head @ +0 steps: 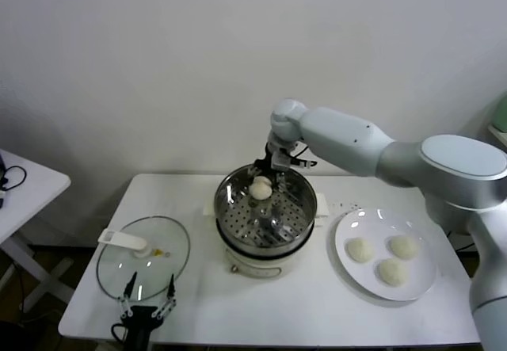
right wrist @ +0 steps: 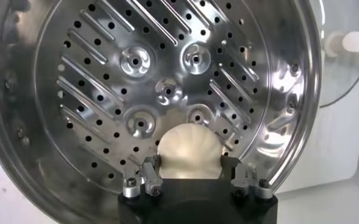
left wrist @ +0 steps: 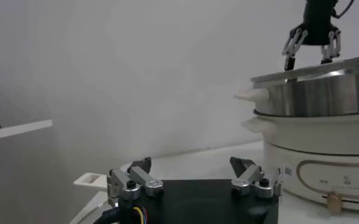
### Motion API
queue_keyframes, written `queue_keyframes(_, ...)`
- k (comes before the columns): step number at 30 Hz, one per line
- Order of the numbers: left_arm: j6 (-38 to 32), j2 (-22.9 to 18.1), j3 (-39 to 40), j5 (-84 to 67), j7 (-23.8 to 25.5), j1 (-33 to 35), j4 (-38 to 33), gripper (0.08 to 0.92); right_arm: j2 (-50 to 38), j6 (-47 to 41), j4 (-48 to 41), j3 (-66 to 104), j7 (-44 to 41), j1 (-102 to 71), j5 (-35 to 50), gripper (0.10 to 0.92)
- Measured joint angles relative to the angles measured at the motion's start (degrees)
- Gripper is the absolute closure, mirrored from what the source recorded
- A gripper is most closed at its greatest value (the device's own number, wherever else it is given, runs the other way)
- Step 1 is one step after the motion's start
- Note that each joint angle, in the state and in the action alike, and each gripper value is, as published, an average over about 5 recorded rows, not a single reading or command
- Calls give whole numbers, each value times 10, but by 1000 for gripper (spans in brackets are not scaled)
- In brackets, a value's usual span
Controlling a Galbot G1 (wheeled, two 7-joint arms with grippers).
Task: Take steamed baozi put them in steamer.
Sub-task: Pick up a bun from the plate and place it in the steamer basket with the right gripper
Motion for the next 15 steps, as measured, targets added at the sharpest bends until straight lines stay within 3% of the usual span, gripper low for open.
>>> queue_keyframes(9, -4, 0, -1, 0, -1, -1, 6, 177, 7, 15, -18, -2, -6, -8, -2, 356)
queue_keyframes(15, -4, 0, -2, -1, -1, -2, 5, 177, 9, 27, -23, -2, -4, -6, 5, 234)
